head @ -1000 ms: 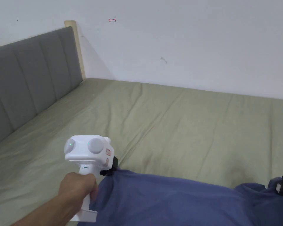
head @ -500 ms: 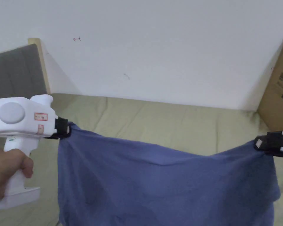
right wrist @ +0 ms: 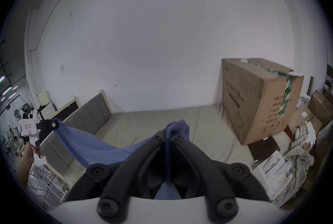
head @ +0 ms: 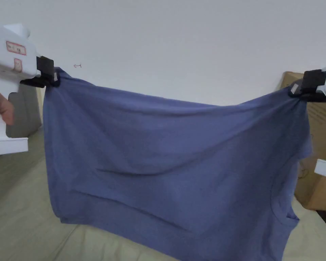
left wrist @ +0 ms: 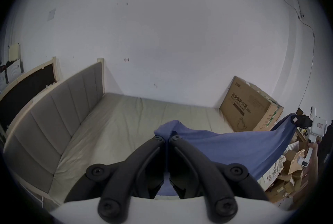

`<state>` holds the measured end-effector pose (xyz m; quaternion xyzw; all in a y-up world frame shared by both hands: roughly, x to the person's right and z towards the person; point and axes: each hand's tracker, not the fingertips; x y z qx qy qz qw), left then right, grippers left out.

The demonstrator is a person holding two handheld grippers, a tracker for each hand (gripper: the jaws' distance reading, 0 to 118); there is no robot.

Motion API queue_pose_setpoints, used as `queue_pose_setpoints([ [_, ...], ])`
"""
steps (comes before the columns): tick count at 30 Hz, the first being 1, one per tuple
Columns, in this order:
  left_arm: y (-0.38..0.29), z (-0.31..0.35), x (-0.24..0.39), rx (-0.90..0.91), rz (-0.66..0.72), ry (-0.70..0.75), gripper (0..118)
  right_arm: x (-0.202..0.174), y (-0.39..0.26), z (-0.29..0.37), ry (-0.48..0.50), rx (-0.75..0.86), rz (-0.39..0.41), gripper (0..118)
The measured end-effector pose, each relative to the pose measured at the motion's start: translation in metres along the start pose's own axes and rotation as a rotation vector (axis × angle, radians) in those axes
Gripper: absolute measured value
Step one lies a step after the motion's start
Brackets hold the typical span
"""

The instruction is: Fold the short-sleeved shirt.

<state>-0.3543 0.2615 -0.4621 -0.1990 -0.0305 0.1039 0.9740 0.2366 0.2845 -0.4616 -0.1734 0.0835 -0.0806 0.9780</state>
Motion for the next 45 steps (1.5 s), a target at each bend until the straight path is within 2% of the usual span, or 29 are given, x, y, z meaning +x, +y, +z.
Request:
queue_pose_setpoints([
  [12, 0.064, 0.013, 0.013, 0.085, 0.025, 0.057, 3, -0.025, 0.076, -0.010, -0.036, 0.094, -0.023, 2],
  [23, 0.094, -0.042, 0.011, 0.092, 0.070, 0.098, 3, -0.034, 0.111, -0.076, -0.067, 0.105, -0.021, 2],
  [35, 0.101, -0.089, 0.011, 0.086, 0.047, 0.121, 3, -0.034, 0.119, -0.140, -0.088, 0.095, -0.029, 2],
  [45, 0.053, -0.110, -0.011, 0.034, 0.072, 0.102, 3, -0.030, 0.080, -0.156, -0.076, 0.041, -0.007, 2],
])
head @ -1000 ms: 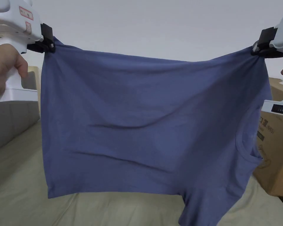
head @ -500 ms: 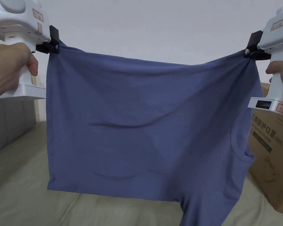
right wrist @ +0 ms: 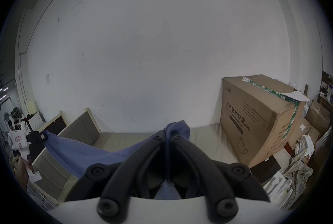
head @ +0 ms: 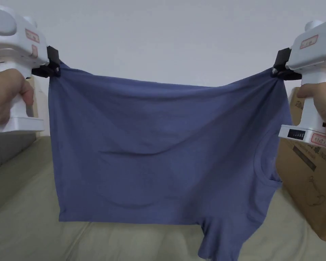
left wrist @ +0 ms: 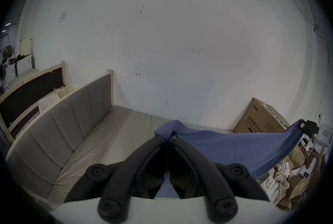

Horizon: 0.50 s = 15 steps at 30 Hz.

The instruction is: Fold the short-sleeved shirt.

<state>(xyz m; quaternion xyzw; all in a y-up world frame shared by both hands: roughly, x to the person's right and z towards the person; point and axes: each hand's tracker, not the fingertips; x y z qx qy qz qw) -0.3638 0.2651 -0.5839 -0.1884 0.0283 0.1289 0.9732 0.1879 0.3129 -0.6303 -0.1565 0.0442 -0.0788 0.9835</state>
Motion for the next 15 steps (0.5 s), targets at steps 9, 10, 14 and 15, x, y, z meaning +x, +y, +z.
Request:
queue_pose_setpoints([
  [9, -0.126, -0.005, -0.022, -0.114, -0.030, -0.056, 3, 0.017, -0.123, 0.024, 0.081, -0.105, 0.025, 2],
  [10, -0.148, -0.002, -0.025, -0.112, -0.031, -0.065, 3, 0.021, -0.145, 0.026, 0.092, -0.139, 0.022, 2],
  [14, -0.234, 0.006, -0.044, -0.179, -0.045, -0.086, 3, 0.040, -0.244, 0.049, 0.123, -0.244, -0.005, 2],
  [15, -0.257, 0.010, -0.048, -0.207, -0.043, -0.089, 3, 0.046, -0.271, 0.058, 0.106, -0.249, -0.023, 2],
])
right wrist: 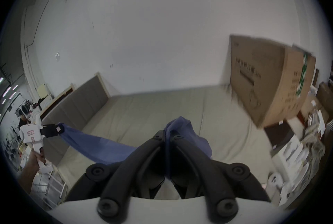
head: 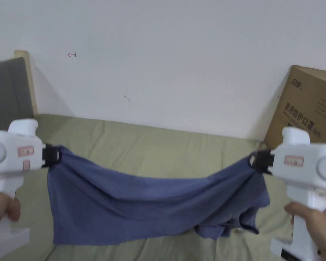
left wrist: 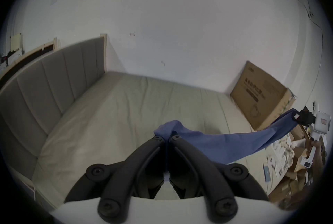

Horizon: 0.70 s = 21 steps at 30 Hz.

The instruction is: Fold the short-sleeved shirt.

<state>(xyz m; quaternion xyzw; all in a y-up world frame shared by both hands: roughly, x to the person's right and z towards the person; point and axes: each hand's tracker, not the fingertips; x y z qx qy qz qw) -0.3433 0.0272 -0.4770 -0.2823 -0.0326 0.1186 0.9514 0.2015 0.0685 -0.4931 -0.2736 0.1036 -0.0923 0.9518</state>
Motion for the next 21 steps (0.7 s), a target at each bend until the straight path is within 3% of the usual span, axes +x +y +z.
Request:
queue_pose_setpoints([
  [5, -0.106, 0.021, -0.010, -0.092, -0.057, 0.003, 3, 0.027, -0.126, 0.024, 0.010, -0.174, -0.029, 2],
  [8, -0.155, 0.041, -0.021, -0.160, 0.003, -0.037, 3, 0.049, -0.189, 0.044, -0.007, -0.255, -0.004, 2],
  [10, -0.179, 0.056, -0.027, -0.161, 0.020, -0.026, 3, 0.061, -0.221, 0.063, -0.002, -0.267, -0.039, 2],
  [17, -0.226, 0.098, -0.042, -0.202, 0.050, -0.019, 3, 0.087, -0.265, 0.104, -0.021, -0.293, -0.131, 2],
  [19, -0.229, 0.106, -0.039, -0.197, 0.055, -0.018, 3, 0.085, -0.263, 0.115, -0.014, -0.287, -0.124, 2],
  [21, -0.230, 0.114, -0.031, -0.207, -0.042, -0.005, 3, 0.082, -0.262, 0.122, -0.005, -0.294, -0.085, 2],
])
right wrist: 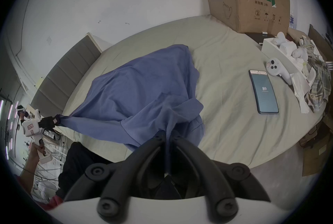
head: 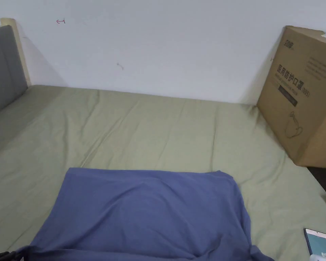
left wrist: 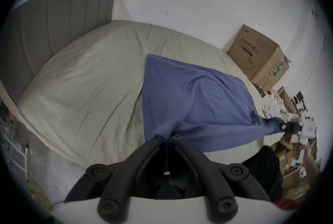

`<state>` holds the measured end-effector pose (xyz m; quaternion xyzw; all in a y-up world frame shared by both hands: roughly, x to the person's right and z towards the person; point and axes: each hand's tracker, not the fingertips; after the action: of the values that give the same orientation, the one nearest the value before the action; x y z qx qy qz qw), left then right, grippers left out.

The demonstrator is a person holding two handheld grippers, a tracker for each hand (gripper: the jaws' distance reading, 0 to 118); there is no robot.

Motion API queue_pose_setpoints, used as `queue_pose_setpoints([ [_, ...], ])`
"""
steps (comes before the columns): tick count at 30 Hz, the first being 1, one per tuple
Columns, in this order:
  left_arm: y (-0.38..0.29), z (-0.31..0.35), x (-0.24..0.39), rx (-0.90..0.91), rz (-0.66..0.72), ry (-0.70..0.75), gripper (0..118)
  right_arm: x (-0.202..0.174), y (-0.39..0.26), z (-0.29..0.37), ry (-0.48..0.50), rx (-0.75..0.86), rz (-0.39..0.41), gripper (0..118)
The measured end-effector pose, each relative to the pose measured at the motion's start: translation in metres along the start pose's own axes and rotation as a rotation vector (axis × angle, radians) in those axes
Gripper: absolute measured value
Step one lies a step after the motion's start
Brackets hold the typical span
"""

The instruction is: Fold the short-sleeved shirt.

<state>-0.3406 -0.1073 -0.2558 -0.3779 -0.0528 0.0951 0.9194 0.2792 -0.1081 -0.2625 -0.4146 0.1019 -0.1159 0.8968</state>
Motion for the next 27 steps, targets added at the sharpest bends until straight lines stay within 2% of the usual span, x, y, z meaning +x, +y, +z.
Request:
queue_pose_setpoints([
  [2, -0.005, 0.000, 0.003, -0.001, -0.032, 0.025, 3, -0.001, -0.005, 0.001, -0.030, -0.009, 0.038, 2],
  [6, -0.021, -0.002, 0.002, -0.052, 0.027, -0.008, 3, 0.005, -0.021, -0.005, -0.011, -0.072, -0.030, 2],
  [10, -0.039, -0.011, -0.001, -0.095, -0.002, 0.020, 3, 0.011, -0.041, -0.018, -0.059, -0.102, 0.024, 2],
  [15, -0.057, -0.039, -0.007, -0.188, 0.043, 0.056, 3, 0.022, -0.051, -0.047, -0.086, -0.202, -0.038, 3],
  [16, -0.059, -0.040, -0.008, -0.188, 0.070, 0.049, 9, 0.021, -0.050, -0.050, -0.110, -0.228, -0.034, 8],
  [17, -0.057, -0.039, -0.012, -0.190, 0.126, 0.024, 26, 0.020, -0.049, -0.047, -0.147, -0.210, -0.033, 25],
  [19, -0.053, -0.027, -0.016, -0.149, 0.231, -0.082, 72, 0.020, -0.045, -0.036, -0.138, -0.188, -0.040, 87],
  [20, -0.049, -0.016, -0.015, -0.103, 0.259, -0.108, 71, 0.018, -0.040, -0.022, -0.125, -0.128, -0.069, 92],
  [22, -0.038, 0.011, -0.006, -0.033, 0.242, -0.108, 71, 0.010, -0.034, 0.009, -0.122, -0.024, -0.093, 92],
  [26, -0.036, 0.084, 0.028, 0.207, 0.133, -0.111, 71, -0.027, -0.041, 0.091, -0.163, 0.335, -0.056, 92],
  [27, -0.041, 0.102, 0.039, 0.268, 0.090, -0.110, 70, -0.037, -0.046, 0.107, -0.144, 0.381, -0.032, 92],
])
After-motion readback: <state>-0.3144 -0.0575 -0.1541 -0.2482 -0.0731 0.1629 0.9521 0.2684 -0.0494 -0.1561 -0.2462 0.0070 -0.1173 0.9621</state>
